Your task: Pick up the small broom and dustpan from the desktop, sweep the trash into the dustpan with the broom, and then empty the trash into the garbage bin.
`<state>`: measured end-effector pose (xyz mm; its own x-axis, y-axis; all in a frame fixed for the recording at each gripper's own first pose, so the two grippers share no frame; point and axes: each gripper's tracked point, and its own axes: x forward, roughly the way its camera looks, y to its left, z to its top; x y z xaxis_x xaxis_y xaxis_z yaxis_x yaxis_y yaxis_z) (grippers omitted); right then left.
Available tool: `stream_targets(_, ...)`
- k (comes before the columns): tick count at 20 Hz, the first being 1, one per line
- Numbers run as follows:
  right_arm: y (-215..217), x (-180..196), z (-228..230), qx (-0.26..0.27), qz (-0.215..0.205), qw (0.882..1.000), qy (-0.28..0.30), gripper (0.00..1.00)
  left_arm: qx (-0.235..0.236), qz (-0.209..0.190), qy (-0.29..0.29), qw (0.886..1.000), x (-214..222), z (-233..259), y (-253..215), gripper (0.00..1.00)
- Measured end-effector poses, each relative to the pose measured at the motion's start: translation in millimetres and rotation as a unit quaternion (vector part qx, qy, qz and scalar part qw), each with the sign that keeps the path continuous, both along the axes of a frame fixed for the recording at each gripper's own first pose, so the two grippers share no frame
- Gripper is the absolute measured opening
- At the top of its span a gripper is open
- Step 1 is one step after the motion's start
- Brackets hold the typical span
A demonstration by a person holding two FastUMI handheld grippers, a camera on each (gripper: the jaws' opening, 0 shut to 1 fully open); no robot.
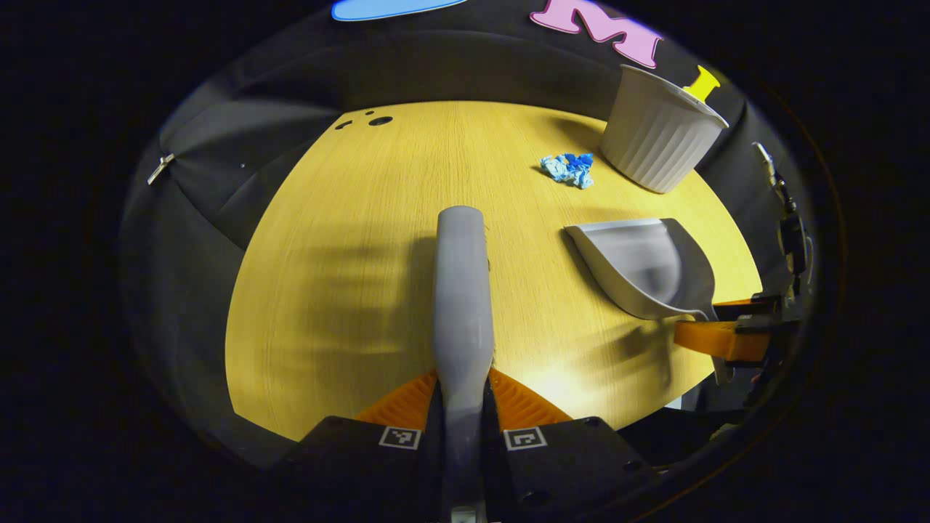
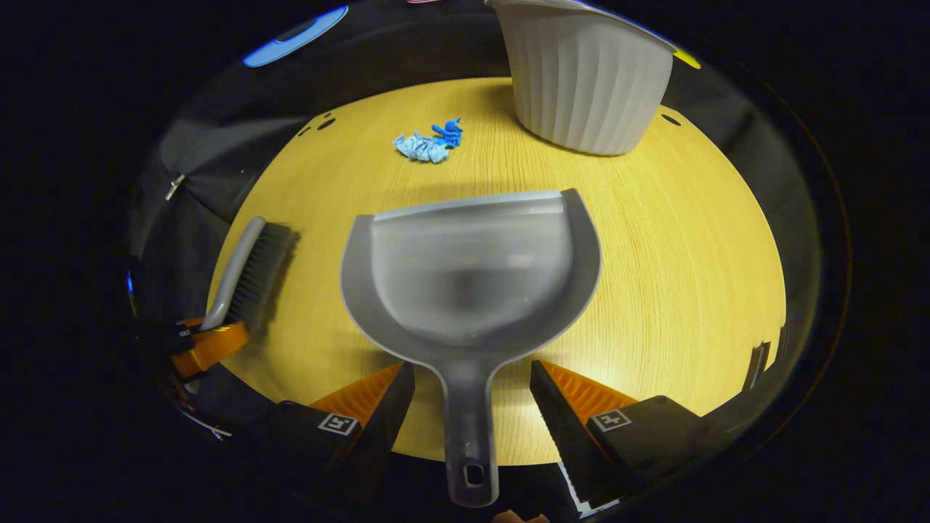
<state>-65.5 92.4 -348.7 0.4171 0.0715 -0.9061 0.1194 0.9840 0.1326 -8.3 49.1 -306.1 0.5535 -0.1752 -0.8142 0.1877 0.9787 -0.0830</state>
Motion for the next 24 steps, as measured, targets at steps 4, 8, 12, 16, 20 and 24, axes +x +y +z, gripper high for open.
stream_targets(4,2,0,-13,-0.025,0.014,1.0,0.009,1.0,-0.005,0.005,-0.009,1.0,-6,14,3,0.27)
stream_targets(8,1,10,-14,-0.049,0.009,0.999,0.005,0.93,-0.007,0.002,-0.015,1.0,-5,22,1,0.27)
stream_targets(12,-8,11,-17,-0.038,-0.009,0.999,0.019,0.41,0.005,0.004,-0.019,1.0,1,25,2,0.27)
stream_targets(16,-7,9,-13,0.007,0.033,0.999,0.026,0.36,0.007,0.007,-0.016,1.0,18,25,-4,0.27)
stream_targets(20,-23,5,-2,0.038,0.066,0.997,0.023,0.31,0.032,-0.03,-0.018,0.999,60,25,-11,0.27)
stream_targets(24,-60,-4,1,0.02,0.069,0.997,0.028,0.31,0.034,-0.073,-0.019,0.997,123,30,-33,0.27)
